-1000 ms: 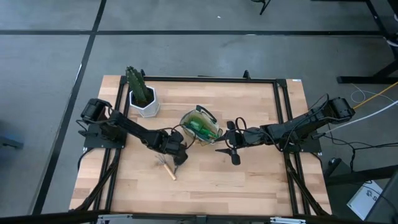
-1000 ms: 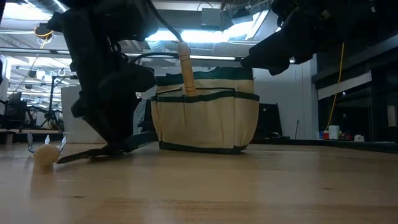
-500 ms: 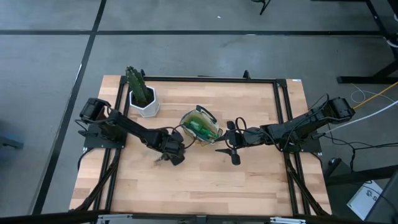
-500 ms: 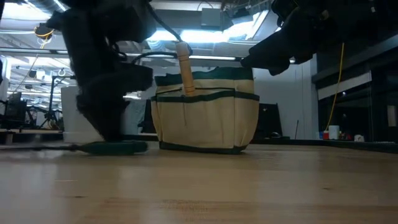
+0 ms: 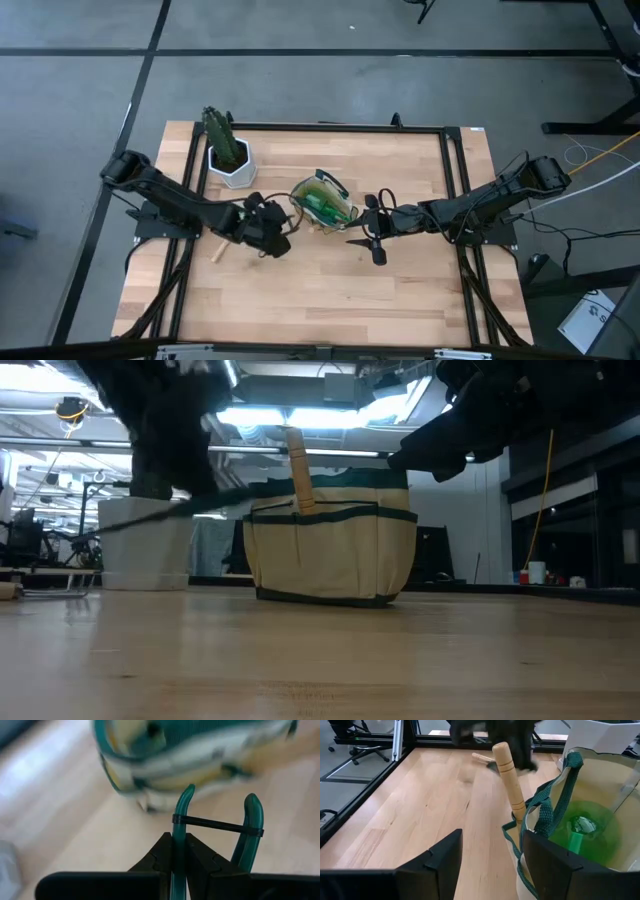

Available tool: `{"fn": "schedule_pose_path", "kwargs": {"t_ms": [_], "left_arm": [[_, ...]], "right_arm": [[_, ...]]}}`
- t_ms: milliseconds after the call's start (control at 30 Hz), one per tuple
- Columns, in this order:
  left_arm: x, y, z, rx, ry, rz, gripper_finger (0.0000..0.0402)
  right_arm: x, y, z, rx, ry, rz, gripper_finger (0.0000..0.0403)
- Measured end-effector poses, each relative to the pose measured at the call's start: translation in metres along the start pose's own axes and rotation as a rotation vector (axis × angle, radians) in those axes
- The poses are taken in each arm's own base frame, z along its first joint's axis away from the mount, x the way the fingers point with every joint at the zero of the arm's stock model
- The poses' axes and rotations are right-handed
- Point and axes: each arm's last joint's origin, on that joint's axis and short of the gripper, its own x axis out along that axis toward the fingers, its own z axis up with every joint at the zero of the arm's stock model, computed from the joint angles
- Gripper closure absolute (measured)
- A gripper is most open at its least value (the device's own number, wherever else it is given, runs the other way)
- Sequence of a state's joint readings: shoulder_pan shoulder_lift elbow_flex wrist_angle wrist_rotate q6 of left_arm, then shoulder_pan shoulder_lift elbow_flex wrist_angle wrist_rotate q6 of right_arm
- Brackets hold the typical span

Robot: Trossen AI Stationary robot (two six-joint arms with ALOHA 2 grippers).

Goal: Pick & Place Garden tools in Gardening bag
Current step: Put the fruit pruner into the gardening bag

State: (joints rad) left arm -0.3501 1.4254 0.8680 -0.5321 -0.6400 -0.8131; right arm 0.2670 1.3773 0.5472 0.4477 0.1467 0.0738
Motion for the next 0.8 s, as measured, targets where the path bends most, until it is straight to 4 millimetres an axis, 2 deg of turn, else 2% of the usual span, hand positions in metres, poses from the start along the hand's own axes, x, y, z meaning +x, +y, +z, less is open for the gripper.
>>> {"fn": "schedule_pose_path", "kwargs": {"t_ms": [233, 433, 633, 800], "left_arm": [[-0.020, -0.004, 0.006, -0.035, -0.301, 0.128, 0.0380], [-0.016, -0.013, 0.009, -0.089, -0.488, 0.244, 0.0379], [-0.002, -0.016, 0.022, -0.085, -0.557, 0.327, 0.0365], [0.008, -0.019, 0.039, 0.035, -0.497, 0.203, 0.0376]], "right_arm": [[0.000, 0.000, 0.000, 0.000, -0.003, 0.000, 0.0196], [0.000, 0.000, 0.000, 0.001, -0.005, -0.014, 0.0196], [0.000, -0.001, 0.001, -0.002, -0.008, -0.042, 0.0196], [0.000, -0.001, 0.001, -0.002, -0.009, -0.043, 0.0196]]}}
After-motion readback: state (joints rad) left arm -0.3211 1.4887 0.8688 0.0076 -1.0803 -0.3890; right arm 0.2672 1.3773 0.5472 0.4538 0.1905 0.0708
